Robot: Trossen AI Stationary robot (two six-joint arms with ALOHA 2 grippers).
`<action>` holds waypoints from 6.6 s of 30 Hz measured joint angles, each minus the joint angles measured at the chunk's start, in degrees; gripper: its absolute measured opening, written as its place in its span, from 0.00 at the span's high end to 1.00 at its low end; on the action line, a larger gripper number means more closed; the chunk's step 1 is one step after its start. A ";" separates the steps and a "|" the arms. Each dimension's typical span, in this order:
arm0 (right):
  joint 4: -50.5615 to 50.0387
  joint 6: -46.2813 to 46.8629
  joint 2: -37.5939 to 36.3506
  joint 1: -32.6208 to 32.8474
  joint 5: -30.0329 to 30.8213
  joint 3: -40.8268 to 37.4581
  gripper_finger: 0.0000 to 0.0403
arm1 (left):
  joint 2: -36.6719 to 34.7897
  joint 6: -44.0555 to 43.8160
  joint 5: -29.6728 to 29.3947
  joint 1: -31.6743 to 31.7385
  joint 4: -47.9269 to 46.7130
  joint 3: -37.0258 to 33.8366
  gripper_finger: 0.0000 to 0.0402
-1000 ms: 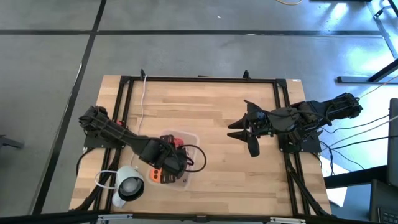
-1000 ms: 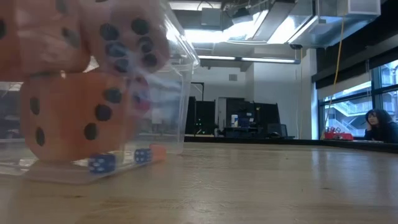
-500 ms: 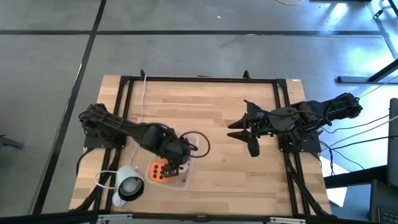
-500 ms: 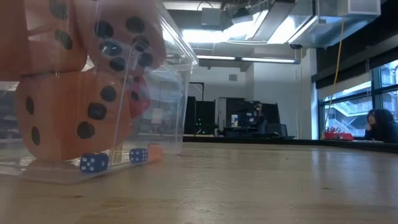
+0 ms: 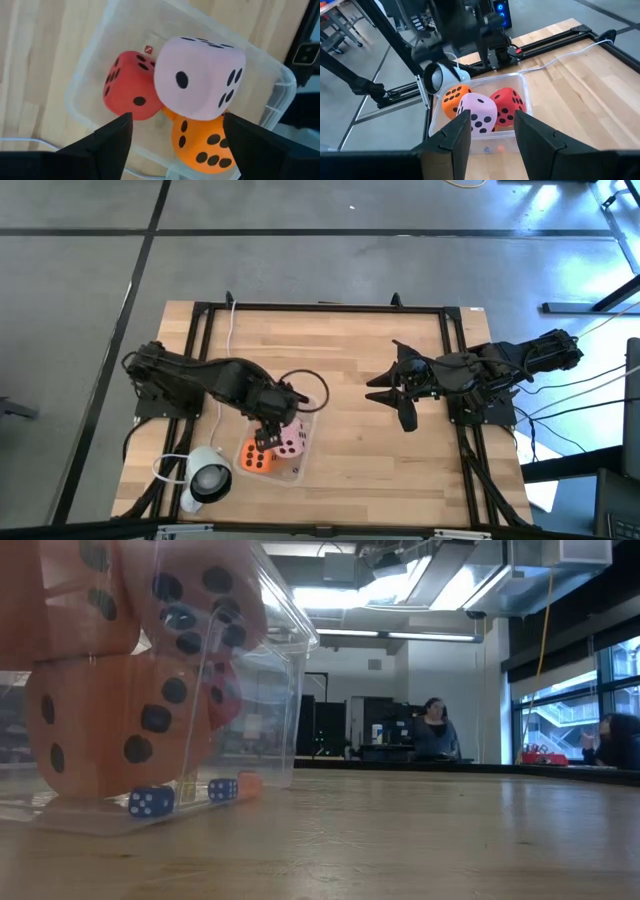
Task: Pick & Place Dice
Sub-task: Return to Home Position
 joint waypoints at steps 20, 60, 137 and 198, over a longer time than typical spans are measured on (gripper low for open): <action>0.03 5.12 -6.95 -4.52 1.51 0.00 0.63 | -23.23 0.67 -34.40 -9.17 15.29 -1.74 0.50; 1.32 4.37 -10.75 -15.72 -1.27 0.01 0.63 | -81.25 19.52 -21.32 -5.09 65.87 -73.60 0.63; -12.95 7.22 -61.79 -16.63 5.82 -28.61 0.63 | -91.46 22.56 -21.04 6.12 92.17 -109.77 0.84; 34.21 -25.24 -69.96 -16.61 -23.71 -78.86 0.63 | -90.61 22.54 -20.96 6.12 93.02 -109.68 0.83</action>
